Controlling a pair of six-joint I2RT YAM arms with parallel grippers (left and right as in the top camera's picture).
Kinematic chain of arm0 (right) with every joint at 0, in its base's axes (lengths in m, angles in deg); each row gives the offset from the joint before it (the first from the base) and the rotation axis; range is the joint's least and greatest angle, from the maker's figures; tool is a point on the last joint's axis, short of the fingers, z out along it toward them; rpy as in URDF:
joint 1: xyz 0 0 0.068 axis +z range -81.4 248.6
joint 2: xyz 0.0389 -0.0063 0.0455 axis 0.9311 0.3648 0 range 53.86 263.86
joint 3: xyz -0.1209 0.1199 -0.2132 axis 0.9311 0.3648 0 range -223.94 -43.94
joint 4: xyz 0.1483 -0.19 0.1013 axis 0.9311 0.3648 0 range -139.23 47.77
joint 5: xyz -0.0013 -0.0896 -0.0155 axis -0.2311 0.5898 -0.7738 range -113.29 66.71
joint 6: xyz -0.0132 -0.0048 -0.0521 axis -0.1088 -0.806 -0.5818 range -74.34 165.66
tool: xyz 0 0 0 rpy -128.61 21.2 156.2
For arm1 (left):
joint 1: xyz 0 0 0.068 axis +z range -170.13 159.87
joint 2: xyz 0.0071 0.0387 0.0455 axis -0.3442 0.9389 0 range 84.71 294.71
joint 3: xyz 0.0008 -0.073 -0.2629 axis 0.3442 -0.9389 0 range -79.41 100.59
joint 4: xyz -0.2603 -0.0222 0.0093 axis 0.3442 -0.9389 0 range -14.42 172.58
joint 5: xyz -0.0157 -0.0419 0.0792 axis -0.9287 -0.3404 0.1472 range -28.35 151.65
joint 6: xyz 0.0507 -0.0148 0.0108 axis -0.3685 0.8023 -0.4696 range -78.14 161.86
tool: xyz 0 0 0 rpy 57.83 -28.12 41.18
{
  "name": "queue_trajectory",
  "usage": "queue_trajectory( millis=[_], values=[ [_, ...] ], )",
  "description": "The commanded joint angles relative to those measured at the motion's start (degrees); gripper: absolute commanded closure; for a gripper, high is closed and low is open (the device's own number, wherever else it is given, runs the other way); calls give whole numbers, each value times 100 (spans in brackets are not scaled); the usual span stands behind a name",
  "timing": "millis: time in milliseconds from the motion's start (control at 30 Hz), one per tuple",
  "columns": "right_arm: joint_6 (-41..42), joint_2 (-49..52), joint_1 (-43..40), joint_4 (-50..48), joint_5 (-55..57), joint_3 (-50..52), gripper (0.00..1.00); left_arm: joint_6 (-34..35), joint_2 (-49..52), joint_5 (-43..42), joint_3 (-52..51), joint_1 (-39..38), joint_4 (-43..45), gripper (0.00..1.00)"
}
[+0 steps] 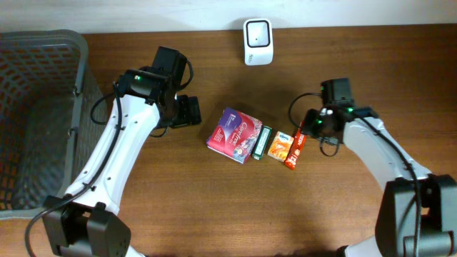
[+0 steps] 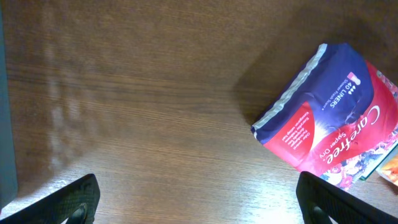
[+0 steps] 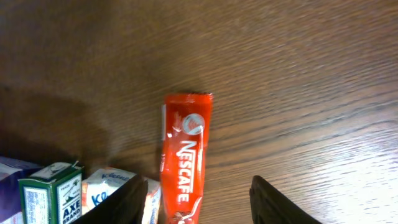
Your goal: Scan the item barcode
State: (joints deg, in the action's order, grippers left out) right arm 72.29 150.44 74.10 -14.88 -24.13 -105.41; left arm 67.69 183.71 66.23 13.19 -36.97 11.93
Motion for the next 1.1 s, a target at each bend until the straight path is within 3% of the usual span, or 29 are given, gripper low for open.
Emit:
queue_trajectory(
  millis=[0,100,433,600,700,800,867,967,1067],
  values=[
    [584,138,636,11,1351,-4,48,48,-44,42,7,13,-9,1],
    [1161,424,1069,-28,1998,-4,48,48,-44,42,7,13,-9,1],
    [1134,1191,1088,-481,1978,-4,49,48,-44,42,7,13,-9,1],
    [1163,1172,1088,173,2096,-234,93,48,-44,42,7,13,-7,1],
    [1152,1172,1088,1150,1810,-1132,96,48,-44,42,7,13,-9,1],
    [212,1172,1088,1185,164,-1613,96,48,-44,42,7,13,-9,1],
    [-396,1172,1088,737,-1674,-1639,96,48,-44,42,7,13,-9,1],
    [-396,1174,1056,-7,-3711,-1639,96,48,-44,42,7,13,-9,1],
    [-310,1191,1056,-813,-4675,-1639,96,48,-44,42,7,13,-9,1]
  ],
)
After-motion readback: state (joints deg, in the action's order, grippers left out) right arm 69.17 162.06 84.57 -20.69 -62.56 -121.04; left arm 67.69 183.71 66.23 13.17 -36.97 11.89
